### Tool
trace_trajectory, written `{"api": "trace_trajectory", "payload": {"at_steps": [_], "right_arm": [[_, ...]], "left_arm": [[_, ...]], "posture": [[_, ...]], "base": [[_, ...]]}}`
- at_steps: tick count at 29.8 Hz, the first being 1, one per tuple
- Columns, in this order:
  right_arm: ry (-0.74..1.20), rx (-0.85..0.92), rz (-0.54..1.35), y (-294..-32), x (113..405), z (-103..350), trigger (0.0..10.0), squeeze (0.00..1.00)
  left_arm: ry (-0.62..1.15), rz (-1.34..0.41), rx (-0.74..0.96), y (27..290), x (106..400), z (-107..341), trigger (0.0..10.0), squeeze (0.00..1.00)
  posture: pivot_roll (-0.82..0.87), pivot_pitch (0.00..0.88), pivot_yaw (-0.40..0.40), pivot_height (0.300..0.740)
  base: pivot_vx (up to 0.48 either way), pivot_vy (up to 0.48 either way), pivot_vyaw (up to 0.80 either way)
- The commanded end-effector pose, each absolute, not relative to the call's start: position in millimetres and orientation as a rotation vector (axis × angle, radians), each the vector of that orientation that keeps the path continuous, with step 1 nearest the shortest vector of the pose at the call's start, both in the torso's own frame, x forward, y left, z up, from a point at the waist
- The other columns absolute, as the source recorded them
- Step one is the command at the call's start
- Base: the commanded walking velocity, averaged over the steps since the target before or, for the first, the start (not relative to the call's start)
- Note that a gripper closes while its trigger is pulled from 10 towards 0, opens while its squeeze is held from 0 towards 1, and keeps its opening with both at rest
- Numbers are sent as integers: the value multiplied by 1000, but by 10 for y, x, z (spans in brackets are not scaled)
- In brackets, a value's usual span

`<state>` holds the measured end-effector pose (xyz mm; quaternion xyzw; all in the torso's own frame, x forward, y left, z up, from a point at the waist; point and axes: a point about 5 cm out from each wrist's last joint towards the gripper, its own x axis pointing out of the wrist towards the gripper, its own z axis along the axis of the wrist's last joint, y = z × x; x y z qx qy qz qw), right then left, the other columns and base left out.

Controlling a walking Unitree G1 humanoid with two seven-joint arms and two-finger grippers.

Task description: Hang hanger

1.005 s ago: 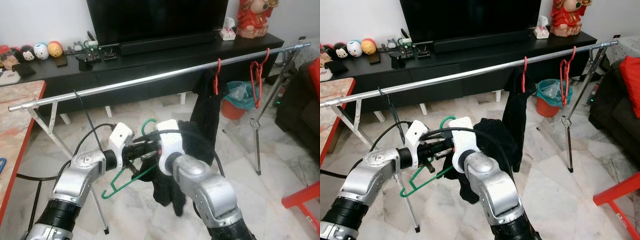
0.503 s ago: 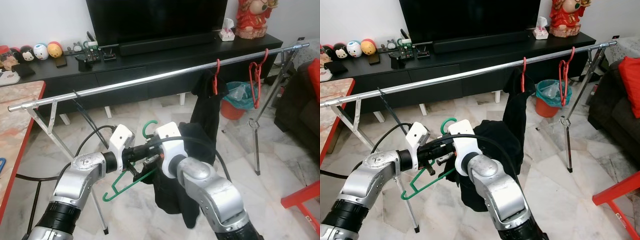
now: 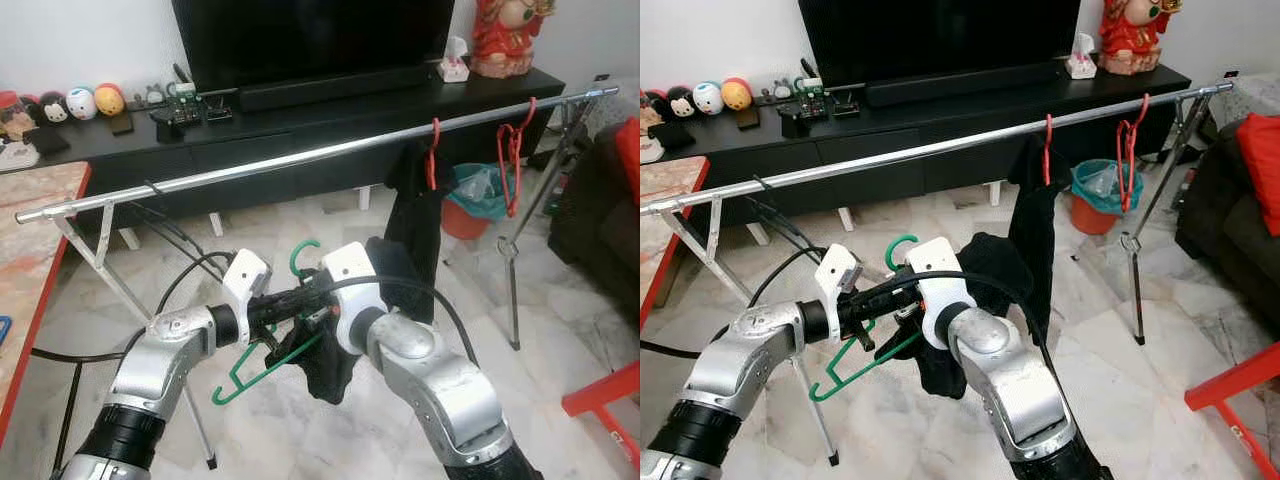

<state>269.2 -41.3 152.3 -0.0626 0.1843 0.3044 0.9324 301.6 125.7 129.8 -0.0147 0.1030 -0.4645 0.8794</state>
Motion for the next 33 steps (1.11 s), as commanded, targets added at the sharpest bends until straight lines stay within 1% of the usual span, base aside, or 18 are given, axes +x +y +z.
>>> {"api": "trace_trajectory", "payload": {"at_steps": [1, 7, 17, 33], "right_arm": [[377, -108, 734, -258, 2586, 1529, 10000, 1000], [381, -120, 738, -261, 2572, 1516, 10000, 1000], [385, -129, 749, -272, 2543, 1506, 10000, 1000], [375, -145, 747, -354, 2493, 1502, 10000, 1000]], "left_arm": [[115, -1010, -69, 1171, 3036, 1487, 10000, 0], [96, -981, -156, 1173, 3043, 1469, 10000, 0], [107, -992, -191, 1157, 2999, 1392, 10000, 0], [95, -990, -196, 1156, 3012, 1398, 10000, 0]], "posture": [[0, 24, 52, 740], [-4, 24, 51, 740], [-10, 24, 48, 740], [-18, 9, 45, 740]], "base": [[0, 0, 0], [0, 0, 0], [0, 0, 0], [0, 0, 0]]}}
